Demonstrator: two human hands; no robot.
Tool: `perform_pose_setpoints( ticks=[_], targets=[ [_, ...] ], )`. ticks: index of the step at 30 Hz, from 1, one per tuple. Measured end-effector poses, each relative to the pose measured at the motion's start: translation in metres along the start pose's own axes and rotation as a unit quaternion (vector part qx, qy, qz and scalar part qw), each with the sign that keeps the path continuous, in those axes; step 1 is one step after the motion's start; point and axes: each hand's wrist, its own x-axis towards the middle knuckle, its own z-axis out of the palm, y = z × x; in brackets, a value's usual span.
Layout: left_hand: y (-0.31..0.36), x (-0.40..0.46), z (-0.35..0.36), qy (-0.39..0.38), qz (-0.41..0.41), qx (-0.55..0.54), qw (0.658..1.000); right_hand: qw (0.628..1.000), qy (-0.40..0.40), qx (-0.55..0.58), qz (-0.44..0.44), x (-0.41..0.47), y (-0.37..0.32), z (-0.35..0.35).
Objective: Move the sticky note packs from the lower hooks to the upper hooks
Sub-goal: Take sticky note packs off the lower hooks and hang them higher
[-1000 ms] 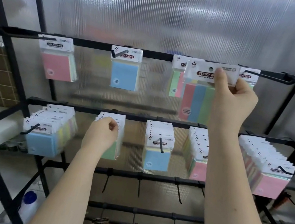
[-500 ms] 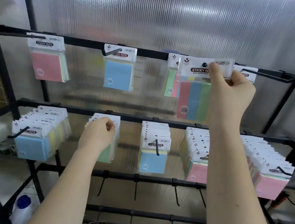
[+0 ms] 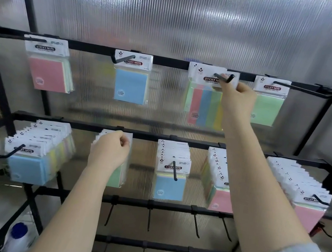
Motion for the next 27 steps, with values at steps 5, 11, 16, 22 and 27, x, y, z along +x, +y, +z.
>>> perform_pose_setpoints(
  ticks=[5,11,16,22,27],
  targets=[
    [0.000,0.003,-0.001,-0.005,-0.011,-0.001,1.000,0.998,0.019,-0.047,0.036,0.033,0.013,0.020],
    [-0.003,0.006,0.001,-0.007,-0.012,-0.005,1.000,0.995,0.057,-0.082,0.020,0.059,0.023,0.033],
    [-0.005,0.008,0.001,-0.006,-0.015,-0.016,1.000,0.993,0.098,-0.071,-0.008,0.064,0.031,0.042],
    [-0.004,0.005,-0.005,-0.004,-0.009,-0.038,0.999,0.987,0.150,-0.050,-0.006,0.050,0.039,0.039],
    [-0.011,0.004,-0.011,0.016,-0.023,-0.041,0.999,0.989,0.141,-0.050,0.023,0.009,0.056,0.024]
  ],
)
